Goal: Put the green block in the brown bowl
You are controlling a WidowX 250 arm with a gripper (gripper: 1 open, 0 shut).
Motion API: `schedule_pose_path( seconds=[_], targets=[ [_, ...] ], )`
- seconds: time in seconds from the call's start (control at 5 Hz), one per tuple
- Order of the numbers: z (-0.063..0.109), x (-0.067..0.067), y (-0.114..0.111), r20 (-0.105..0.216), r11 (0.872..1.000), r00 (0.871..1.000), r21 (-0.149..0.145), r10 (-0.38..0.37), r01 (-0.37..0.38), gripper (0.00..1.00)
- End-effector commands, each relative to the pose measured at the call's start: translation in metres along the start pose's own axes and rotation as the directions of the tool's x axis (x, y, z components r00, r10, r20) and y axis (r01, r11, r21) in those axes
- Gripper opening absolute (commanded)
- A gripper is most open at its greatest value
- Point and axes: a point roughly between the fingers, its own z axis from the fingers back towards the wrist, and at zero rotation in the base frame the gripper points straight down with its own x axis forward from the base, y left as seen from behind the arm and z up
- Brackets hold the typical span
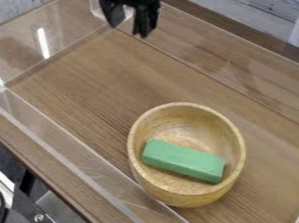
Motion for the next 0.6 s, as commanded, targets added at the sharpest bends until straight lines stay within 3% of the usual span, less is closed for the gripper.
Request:
schedule_pose_path(
  seconds=[0.0, 0.2, 0.4],
  targets=[
    [0.018, -0.002, 0.004, 0.063, 0.999, 0.998, 0.024, -0.03, 0.028, 1.0],
    [0.014, -0.016, -0.002, 0.058, 1.0, 0.998, -0.011, 0.006, -0.005, 1.0],
    [0.003, -0.006, 0.005, 0.083, 0.998, 0.995, -0.036, 0.059, -0.056, 1.0]
  ],
)
